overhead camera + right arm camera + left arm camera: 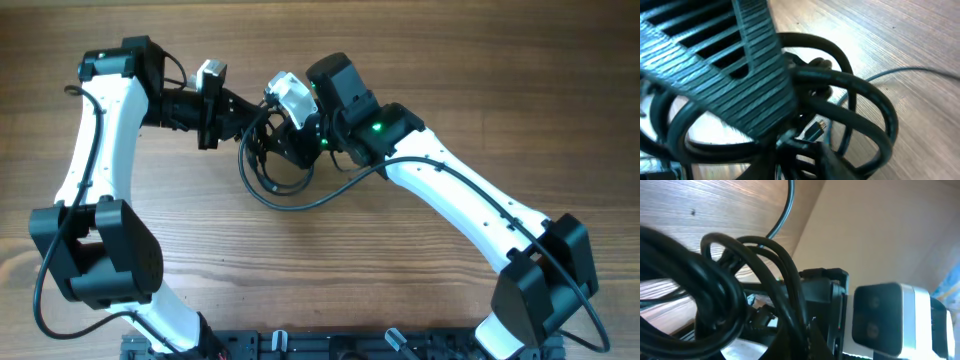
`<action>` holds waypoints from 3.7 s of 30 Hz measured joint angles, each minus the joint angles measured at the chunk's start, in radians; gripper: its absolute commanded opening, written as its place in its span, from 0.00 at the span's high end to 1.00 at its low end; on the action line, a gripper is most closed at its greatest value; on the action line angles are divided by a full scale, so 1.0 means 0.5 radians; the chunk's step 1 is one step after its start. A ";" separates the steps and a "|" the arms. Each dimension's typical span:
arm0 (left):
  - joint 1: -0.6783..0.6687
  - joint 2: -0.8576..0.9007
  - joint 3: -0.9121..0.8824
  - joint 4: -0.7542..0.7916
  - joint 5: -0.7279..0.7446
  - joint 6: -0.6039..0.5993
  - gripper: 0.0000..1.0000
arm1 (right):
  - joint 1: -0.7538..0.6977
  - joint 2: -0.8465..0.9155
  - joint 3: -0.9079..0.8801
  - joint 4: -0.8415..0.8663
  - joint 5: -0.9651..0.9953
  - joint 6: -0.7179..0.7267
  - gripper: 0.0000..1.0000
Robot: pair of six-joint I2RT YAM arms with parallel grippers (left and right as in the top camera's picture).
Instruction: Untangle cables
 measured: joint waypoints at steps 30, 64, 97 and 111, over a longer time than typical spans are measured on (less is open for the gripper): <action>-0.416 -0.056 -0.009 0.571 -1.458 -0.468 0.39 | -0.259 -0.002 0.000 -0.443 -0.092 0.841 0.96; -0.582 -0.594 -0.430 0.883 -1.596 -0.291 0.43 | -0.259 -0.002 0.000 -0.446 -0.130 0.850 0.96; -0.820 -0.535 -0.924 1.424 -1.685 0.176 0.12 | -0.674 -0.003 0.000 -0.569 -0.150 0.860 0.49; -1.048 -0.423 -1.227 1.781 -1.876 0.375 0.31 | -0.677 -0.003 0.000 -0.604 -0.151 0.808 0.45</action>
